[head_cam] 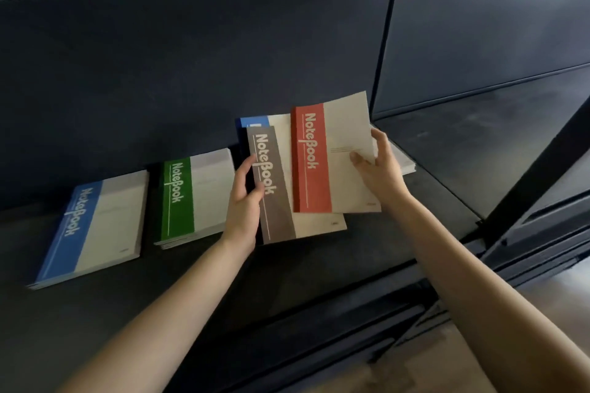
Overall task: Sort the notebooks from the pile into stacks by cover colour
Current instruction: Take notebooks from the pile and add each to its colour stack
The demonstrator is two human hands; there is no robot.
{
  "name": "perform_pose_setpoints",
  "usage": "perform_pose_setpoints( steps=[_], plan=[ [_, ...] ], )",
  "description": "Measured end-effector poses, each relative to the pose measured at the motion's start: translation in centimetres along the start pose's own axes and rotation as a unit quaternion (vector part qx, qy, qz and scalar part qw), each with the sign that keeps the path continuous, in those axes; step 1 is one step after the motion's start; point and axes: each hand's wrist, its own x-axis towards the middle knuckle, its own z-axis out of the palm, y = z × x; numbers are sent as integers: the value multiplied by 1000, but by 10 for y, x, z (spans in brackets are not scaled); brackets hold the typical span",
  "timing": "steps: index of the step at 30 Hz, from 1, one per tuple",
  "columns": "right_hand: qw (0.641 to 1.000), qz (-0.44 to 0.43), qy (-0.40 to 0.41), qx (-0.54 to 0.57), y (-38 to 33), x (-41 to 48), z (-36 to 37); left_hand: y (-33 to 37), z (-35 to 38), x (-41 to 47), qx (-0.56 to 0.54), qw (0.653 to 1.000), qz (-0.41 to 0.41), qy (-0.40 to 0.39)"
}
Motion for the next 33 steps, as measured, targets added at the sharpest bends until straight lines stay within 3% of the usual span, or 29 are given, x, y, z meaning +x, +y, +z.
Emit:
perform_pose_setpoints(
  steps=[5, 10, 15, 20, 26, 33],
  plan=[
    [996, -3, 36, -78, -2, 51, -44, -14, 4, 1, 43, 999, -3, 30],
    [988, 6, 36, -150, -5, 86, -60, -26, 4, -2, 97, 994, 48, 32],
    [958, 24, 46, -281, 20, 101, -42, -29, 3, 1, 136, 989, 47, 46],
    [937, 34, 61, -343, 36, 110, -25, -27, 3, 2, 144, 988, 40, 40],
    [888, -7, 58, -455, 43, 109, -10, -29, 3, 2, 153, 986, 45, 39],
    [884, -18, 51, -465, 42, 106, -7, -30, 2, 2, 151, 987, 49, 32]
  ],
)
